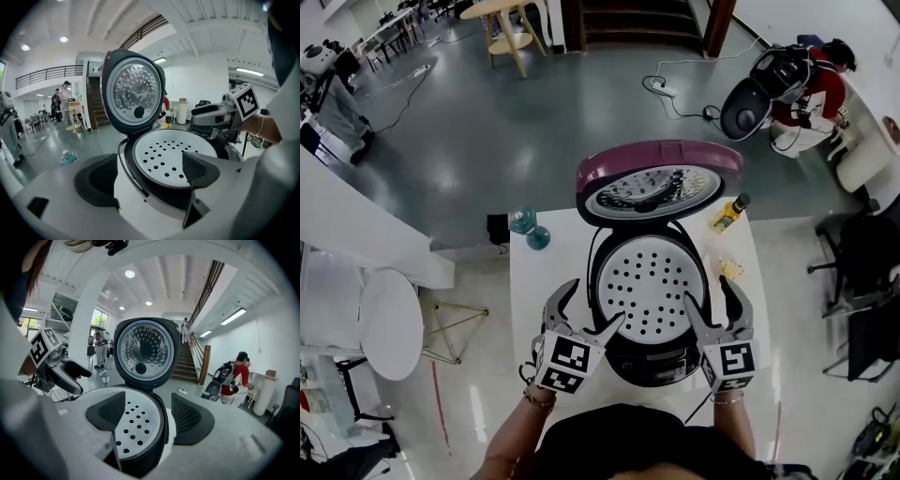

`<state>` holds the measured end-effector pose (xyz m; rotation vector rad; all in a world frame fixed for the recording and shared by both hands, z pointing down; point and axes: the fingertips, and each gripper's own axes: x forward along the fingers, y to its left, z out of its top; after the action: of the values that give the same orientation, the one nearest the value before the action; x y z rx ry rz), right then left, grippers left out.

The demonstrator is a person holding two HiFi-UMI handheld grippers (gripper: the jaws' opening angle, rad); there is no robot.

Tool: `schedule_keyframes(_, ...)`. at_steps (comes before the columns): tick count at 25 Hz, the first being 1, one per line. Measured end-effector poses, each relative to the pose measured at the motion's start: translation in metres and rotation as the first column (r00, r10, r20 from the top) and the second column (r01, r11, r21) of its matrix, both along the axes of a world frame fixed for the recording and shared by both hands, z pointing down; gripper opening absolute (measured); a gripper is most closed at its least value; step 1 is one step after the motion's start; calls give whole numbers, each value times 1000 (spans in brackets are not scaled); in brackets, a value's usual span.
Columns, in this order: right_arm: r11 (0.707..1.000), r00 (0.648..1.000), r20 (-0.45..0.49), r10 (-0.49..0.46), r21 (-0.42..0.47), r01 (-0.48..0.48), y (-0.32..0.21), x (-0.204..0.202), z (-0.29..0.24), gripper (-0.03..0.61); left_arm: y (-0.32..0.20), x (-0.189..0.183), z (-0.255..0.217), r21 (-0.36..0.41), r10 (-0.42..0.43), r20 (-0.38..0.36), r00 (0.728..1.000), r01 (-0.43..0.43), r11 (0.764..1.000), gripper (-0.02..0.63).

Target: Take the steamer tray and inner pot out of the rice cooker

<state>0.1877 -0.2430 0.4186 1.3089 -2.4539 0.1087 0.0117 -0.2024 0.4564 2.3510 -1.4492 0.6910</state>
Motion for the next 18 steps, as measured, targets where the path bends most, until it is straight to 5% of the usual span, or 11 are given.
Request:
schedule_keyframes(11,979,988,-134,-82,-196,55,-29,5,31,302,-23,9,21,-117,74,65,995,-66,991,433)
schedule_keyframes(18,907,951,-193,-241,-393,150,-35,-8,62,302,-36,10,34,-168,86,83,993,-71,983,433)
